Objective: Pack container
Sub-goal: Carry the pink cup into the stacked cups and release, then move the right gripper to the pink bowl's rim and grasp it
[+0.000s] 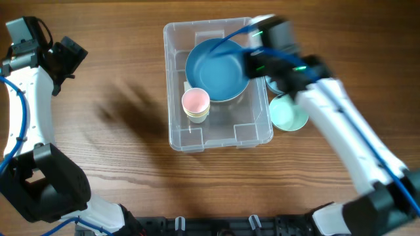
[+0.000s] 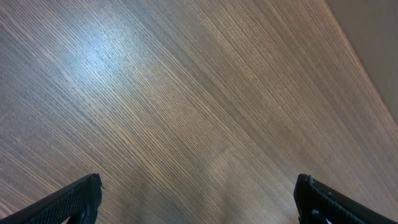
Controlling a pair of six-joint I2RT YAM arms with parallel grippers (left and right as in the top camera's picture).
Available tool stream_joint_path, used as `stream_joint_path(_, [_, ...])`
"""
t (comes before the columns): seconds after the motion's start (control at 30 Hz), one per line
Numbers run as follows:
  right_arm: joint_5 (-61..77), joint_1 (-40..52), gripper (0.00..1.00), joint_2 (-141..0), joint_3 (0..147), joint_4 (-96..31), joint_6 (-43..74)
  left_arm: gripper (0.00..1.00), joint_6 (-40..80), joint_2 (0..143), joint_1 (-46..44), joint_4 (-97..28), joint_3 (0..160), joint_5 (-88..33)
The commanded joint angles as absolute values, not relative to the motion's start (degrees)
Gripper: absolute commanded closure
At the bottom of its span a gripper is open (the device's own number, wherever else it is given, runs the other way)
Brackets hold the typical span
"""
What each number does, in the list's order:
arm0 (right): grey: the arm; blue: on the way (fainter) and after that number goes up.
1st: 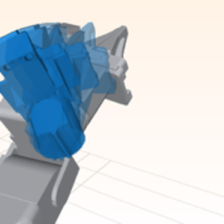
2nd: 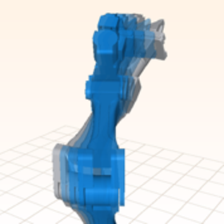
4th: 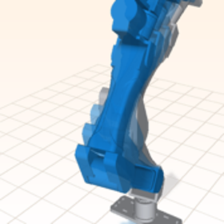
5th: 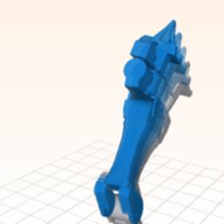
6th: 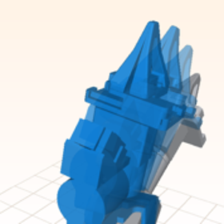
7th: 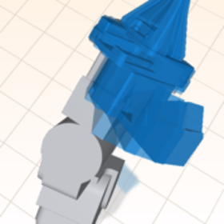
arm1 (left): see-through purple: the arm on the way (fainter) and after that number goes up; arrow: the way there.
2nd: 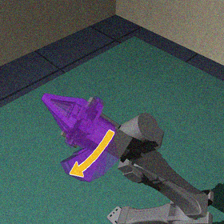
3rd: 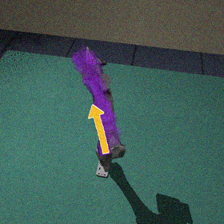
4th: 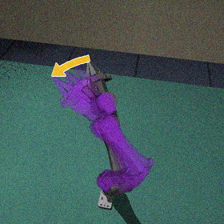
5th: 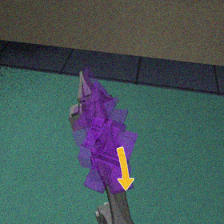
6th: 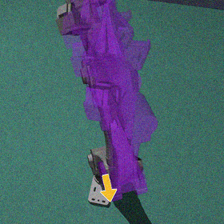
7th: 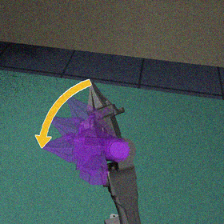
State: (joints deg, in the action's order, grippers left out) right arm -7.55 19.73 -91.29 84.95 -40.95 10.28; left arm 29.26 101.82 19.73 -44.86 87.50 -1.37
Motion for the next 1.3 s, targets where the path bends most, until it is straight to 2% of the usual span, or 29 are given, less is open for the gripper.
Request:
stream_joint_path(0.0, [-12.34,7.92,0.39,-86.76,86.78,-45.10,12.97,0.00,28.97,102.26,19.88,-44.86,88.07,-1.41])
stream_joint_path(0.17, [-8.08,-7.90,0.35,-88.14,85.34,-48.86,12.08,0.00,28.99,102.26,19.88,-44.86,88.07,-1.41])
stream_joint_path(0.33, [1.41,-16.36,0.37,-93.56,84.60,-48.71,10.85,0.00,28.99,102.24,19.88,-44.86,88.07,-1.41])
stream_joint_path(0.67, [5.67,-17.23,0.37,-108.25,84.60,-48.01,2.39,0.00,28.99,102.26,19.88,-44.86,88.07,-1.41])
stream_joint_path(0.93, [5.02,-17.34,0.42,-116.11,84.60,-47.37,-0.03,0.00,28.99,102.26,19.88,-44.86,88.07,-1.41])
stream_joint_path(1.03, [4.99,-17.32,0.48,-116.90,84.60,-47.09,-0.05,0.00,28.99,102.24,19.88,-44.86,88.07,-1.41])
stream_joint_path(1.13, [4.97,-17.34,0.69,-117.16,84.60,-46.22,-0.25,0.00,28.99,102.24,19.88,-44.86,88.07,-1.41])
stream_joint_path(1.17, [4.99,-17.34,0.72,-117.19,84.60,-46.00,-0.25,0.00,28.99,102.26,19.88,-44.86,88.07,-1.41])
stream_joint_path(1.27, [4.99,-17.34,0.71,-117.19,84.60,-45.60,0.01,0.00,28.99,102.24,19.88,-44.86,88.07,-1.41])
